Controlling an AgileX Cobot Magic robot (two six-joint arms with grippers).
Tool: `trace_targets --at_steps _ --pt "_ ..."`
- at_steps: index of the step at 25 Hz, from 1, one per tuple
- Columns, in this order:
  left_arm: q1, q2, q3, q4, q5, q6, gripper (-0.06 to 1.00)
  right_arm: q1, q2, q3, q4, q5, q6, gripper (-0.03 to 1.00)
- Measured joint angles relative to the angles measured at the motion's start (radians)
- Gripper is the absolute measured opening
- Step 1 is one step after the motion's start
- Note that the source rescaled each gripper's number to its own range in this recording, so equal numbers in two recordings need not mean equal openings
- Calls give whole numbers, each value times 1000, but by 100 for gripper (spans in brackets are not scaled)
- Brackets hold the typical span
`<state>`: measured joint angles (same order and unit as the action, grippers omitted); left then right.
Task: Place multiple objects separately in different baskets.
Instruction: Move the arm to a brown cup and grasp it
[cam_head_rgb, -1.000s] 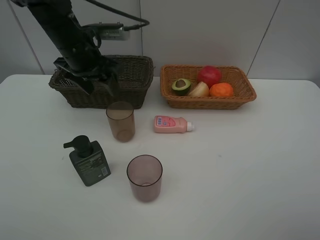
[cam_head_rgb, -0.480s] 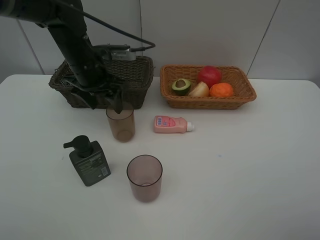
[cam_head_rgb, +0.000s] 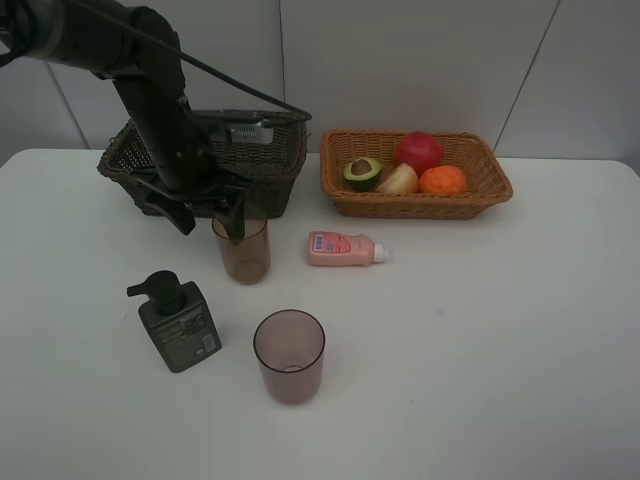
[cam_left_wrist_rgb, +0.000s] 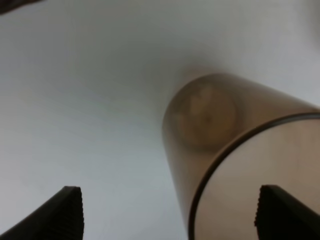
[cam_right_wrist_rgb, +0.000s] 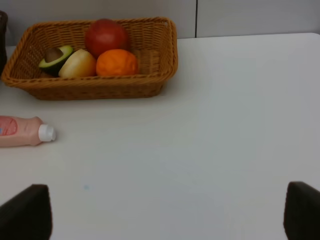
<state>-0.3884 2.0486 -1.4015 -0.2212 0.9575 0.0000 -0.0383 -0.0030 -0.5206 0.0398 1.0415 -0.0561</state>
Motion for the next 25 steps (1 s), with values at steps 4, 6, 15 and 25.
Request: trace_targets --at_steps 4,6,15,25 --pt "0 18 -1 0 -10 -18 93 0 0 0 0 0 0 93" --pt "0 24 -1 0 -13 -22 93 0 0 0 0 0 0 93" --pt "0 28 -1 0 -14 -23 93 0 0 0 0 0 0 93" --pt "0 28 -1 -19 -36 -25 57 0 0 0 0 0 0 93"
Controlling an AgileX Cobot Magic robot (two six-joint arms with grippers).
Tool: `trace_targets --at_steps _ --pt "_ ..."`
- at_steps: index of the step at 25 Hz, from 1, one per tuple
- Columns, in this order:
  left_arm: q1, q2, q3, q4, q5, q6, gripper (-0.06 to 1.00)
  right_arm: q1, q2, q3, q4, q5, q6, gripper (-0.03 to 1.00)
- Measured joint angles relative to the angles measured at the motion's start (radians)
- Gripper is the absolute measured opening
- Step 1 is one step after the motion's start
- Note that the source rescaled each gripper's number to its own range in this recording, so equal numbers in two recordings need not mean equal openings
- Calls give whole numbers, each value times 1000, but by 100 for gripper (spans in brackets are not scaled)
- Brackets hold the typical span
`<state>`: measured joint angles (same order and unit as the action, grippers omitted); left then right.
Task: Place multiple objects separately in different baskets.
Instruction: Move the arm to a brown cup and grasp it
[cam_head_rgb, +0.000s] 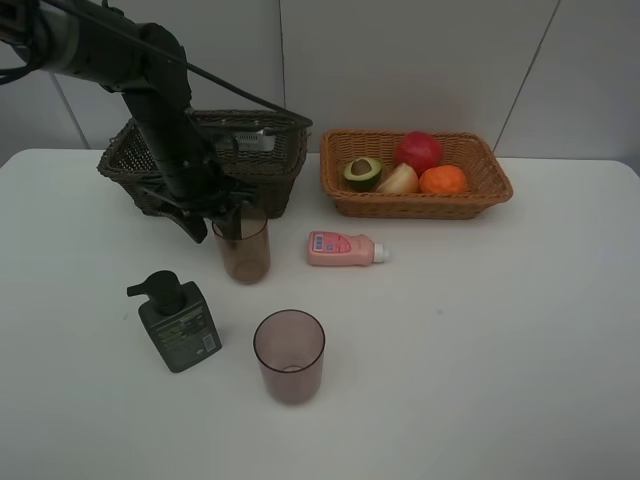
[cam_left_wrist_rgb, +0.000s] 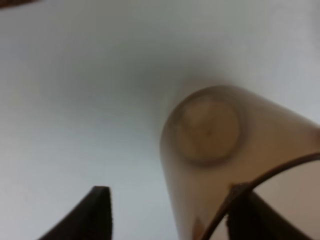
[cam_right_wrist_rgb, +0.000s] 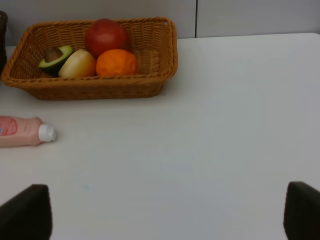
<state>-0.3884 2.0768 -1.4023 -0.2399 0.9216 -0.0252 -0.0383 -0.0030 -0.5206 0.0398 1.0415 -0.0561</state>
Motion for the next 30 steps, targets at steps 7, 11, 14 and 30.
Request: trace_targets --at_steps 7,11,14,30 --pt "0 0 0 -1 -7 0 24 0 0 0 0 0 0 93" --pt "0 0 0 -9 -10 0 13 0 0 0 0 0 0 93" --pt "0 0 0 -13 -12 0 1 0 0 0 0 0 0 93" --pt "0 0 0 -14 -10 0 0 0 0 0 0 0 0 93"
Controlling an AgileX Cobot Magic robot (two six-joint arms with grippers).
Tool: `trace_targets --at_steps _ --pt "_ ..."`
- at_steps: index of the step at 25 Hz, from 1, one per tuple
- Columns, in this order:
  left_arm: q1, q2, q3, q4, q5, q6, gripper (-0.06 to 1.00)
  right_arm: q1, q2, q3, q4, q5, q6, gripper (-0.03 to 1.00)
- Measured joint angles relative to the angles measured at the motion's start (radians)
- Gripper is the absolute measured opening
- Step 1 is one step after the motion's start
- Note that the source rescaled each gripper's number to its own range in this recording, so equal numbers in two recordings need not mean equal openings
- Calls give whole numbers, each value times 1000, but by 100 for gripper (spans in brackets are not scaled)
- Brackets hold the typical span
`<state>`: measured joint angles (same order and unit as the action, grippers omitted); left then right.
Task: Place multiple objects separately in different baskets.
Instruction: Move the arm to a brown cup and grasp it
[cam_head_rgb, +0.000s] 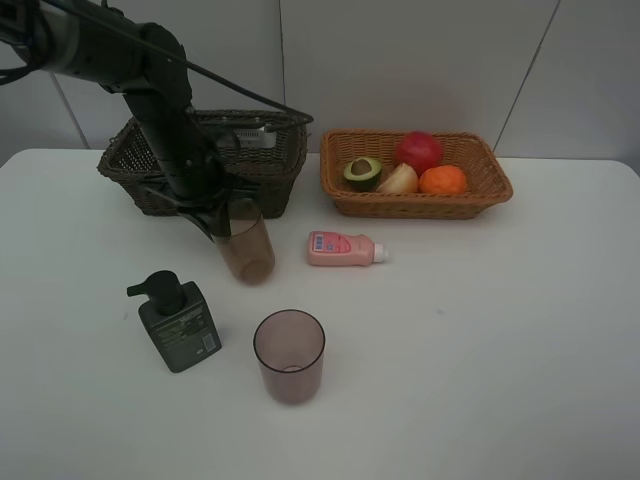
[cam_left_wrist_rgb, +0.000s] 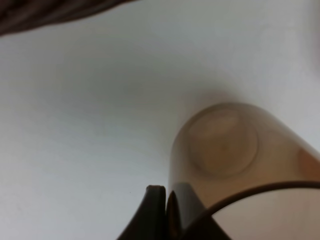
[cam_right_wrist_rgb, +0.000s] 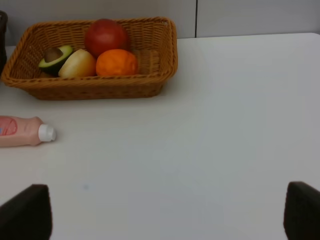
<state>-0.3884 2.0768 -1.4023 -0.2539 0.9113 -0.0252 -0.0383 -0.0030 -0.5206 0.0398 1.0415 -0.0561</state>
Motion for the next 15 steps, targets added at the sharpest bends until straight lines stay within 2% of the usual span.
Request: trace_targets --at_steps 7,15 --pt "0 -16 0 2 22 0 0 0 0 0 0 0 0 93" --pt "0 -32 -115 19 162 0 0 0 0 0 0 0 0 93"
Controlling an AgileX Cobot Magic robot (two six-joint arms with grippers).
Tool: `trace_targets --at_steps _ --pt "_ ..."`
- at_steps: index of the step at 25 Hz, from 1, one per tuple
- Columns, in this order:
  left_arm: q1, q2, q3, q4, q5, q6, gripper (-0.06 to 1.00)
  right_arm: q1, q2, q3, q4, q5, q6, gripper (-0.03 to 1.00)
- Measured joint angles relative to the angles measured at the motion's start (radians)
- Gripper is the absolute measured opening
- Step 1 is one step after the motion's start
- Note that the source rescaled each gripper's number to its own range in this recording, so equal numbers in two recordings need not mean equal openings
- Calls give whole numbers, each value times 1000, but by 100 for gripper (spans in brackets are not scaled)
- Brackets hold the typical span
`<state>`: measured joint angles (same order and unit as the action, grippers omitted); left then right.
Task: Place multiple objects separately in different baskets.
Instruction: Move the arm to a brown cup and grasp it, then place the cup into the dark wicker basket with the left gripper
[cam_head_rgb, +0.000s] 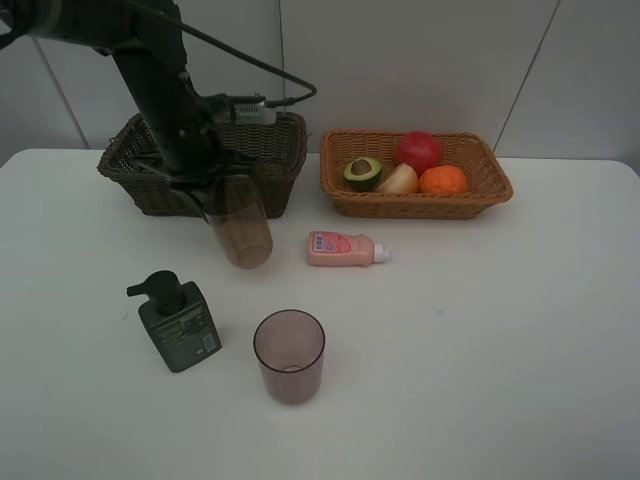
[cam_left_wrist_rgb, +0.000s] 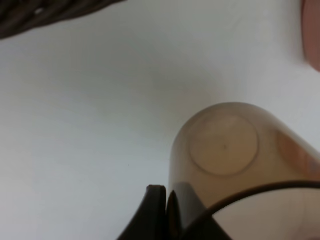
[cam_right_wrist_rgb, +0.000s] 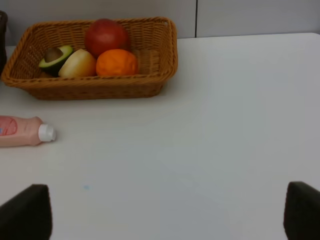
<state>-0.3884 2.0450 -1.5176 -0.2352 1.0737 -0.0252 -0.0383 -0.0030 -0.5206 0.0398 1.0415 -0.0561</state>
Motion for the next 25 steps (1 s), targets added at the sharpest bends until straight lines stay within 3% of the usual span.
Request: trace_targets --at_steps 6,13,19,25 --pt "0 0 -184 40 127 -29 0 0 0 0 0 0 0 93" --pt "12 0 -385 71 139 -61 0 0 0 0 0 0 0 93" --pt "77 0 -427 82 141 -62 0 0 0 0 0 0 0 93" --pt "165 0 -427 176 142 -49 0 0 0 0 0 0 0 93"
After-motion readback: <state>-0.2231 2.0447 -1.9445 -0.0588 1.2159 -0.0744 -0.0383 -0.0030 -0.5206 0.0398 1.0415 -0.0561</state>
